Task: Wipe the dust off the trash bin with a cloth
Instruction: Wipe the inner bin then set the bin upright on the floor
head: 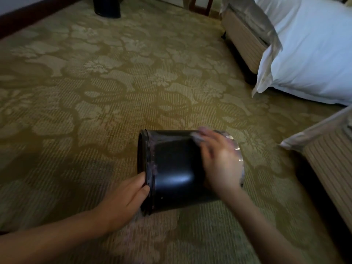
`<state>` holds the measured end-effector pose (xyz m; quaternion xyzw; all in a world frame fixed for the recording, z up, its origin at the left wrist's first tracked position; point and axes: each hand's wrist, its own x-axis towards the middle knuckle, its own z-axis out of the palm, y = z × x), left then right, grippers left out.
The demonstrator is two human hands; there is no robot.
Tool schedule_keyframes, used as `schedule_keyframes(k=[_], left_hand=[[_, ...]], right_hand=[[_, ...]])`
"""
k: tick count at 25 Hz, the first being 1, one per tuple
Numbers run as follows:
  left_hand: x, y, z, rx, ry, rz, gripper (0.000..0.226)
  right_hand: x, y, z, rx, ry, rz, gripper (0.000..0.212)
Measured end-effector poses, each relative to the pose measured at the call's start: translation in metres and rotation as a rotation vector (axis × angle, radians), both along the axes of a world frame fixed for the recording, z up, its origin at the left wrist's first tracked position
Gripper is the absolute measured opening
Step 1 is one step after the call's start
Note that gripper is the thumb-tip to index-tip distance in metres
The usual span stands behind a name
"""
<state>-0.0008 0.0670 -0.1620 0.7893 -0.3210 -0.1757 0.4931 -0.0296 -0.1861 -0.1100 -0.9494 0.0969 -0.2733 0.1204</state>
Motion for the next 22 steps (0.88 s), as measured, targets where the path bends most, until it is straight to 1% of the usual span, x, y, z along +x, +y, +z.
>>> schedule_keyframes(k=[2, 3, 4, 5, 7, 9, 11, 13, 14, 15, 16, 17, 19, 20, 21, 22], left_hand=[[-0.005, 0.001, 0.0, 0.007, 0.009, -0.019, 0.042], [-0.007, 0.002, 0.0, 0.025, 0.008, -0.033, 0.044], [-0.01, 0.004, 0.002, 0.042, 0.009, -0.044, 0.046], [-0.011, 0.003, 0.004, 0.038, 0.024, -0.041, 0.048], [-0.009, -0.002, 0.007, -0.052, 0.091, 0.032, 0.046], [-0.001, -0.01, 0.004, -0.15, 0.113, 0.176, 0.04], [0.004, -0.015, 0.0, -0.155, 0.052, 0.244, 0.037], [0.001, -0.013, -0.004, -0.081, 0.039, 0.25, 0.051], [-0.003, -0.01, -0.003, -0.043, 0.023, 0.245, 0.056], [-0.008, -0.008, -0.003, -0.013, -0.004, 0.228, 0.057], [-0.012, -0.007, -0.001, 0.016, -0.022, 0.185, 0.057], [-0.016, -0.007, 0.002, 0.025, -0.026, 0.134, 0.055], [-0.023, -0.004, 0.004, 0.047, -0.041, 0.057, 0.047], [-0.025, -0.001, 0.004, 0.046, -0.063, 0.019, 0.044], [-0.026, 0.002, 0.002, 0.031, -0.094, -0.025, 0.042], [-0.027, 0.006, 0.0, 0.039, -0.141, -0.072, 0.039]], right_hand=[[-0.001, -0.041, 0.004, 0.135, 0.033, -0.184, 0.028], [-0.001, -0.046, 0.004, 0.165, 0.051, -0.246, 0.029], [-0.001, -0.041, 0.003, 0.162, 0.053, -0.269, 0.029], [0.0, -0.025, 0.003, 0.138, 0.039, -0.245, 0.028], [0.004, 0.025, 0.0, 0.06, -0.009, -0.058, 0.027], [0.008, 0.08, -0.007, 0.045, 0.032, 0.164, 0.031], [0.009, 0.107, -0.005, 0.076, 0.075, 0.296, 0.034], [0.01, 0.087, 0.005, 0.069, 0.064, 0.349, 0.031], [0.009, 0.068, 0.009, 0.048, 0.073, 0.338, 0.029], [0.007, 0.044, 0.011, 0.054, 0.088, 0.278, 0.028], [0.008, 0.017, 0.014, 0.09, 0.112, 0.174, 0.027], [0.01, -0.009, 0.016, 0.139, 0.135, 0.026, 0.026], [0.012, -0.033, 0.018, 0.195, 0.178, -0.258, 0.027], [0.012, -0.027, 0.017, 0.161, 0.174, -0.306, 0.027], [0.012, -0.011, 0.016, 0.124, 0.147, -0.263, 0.027], [0.012, 0.015, 0.014, 0.089, 0.109, -0.146, 0.026]])
